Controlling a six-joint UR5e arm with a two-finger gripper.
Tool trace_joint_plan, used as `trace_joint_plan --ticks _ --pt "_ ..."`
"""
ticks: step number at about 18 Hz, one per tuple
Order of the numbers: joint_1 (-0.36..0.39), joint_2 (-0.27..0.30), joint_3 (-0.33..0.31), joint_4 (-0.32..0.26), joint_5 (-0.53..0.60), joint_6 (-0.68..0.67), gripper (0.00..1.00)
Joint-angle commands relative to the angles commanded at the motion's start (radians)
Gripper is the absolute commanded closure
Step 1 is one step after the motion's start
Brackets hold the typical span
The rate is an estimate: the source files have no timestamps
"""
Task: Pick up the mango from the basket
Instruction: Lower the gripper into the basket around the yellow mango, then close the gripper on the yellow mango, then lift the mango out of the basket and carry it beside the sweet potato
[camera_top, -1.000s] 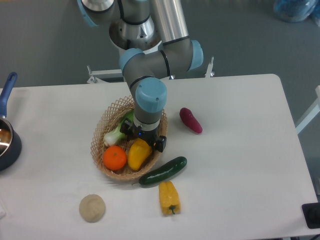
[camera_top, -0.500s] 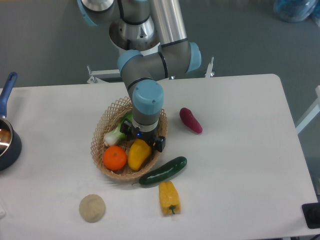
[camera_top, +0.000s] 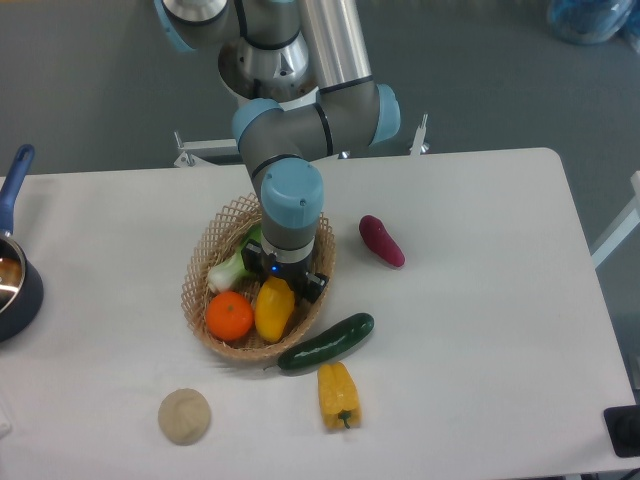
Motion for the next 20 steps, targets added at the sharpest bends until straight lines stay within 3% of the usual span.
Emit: trace_joint_plan --ticks 5,9,15,20 --pt "0.005 0.026 0.037 0.000 -0.005 0.020 0.59" --pt "0.012 0.035 0.110 0.002 -0.041 0.014 0.59" --pt "0.119 0.097 0.186 0.008 -0.260 0.005 0.59" --pt "0.261 0.097 0.297 0.008 -0.400 0.006 0.59"
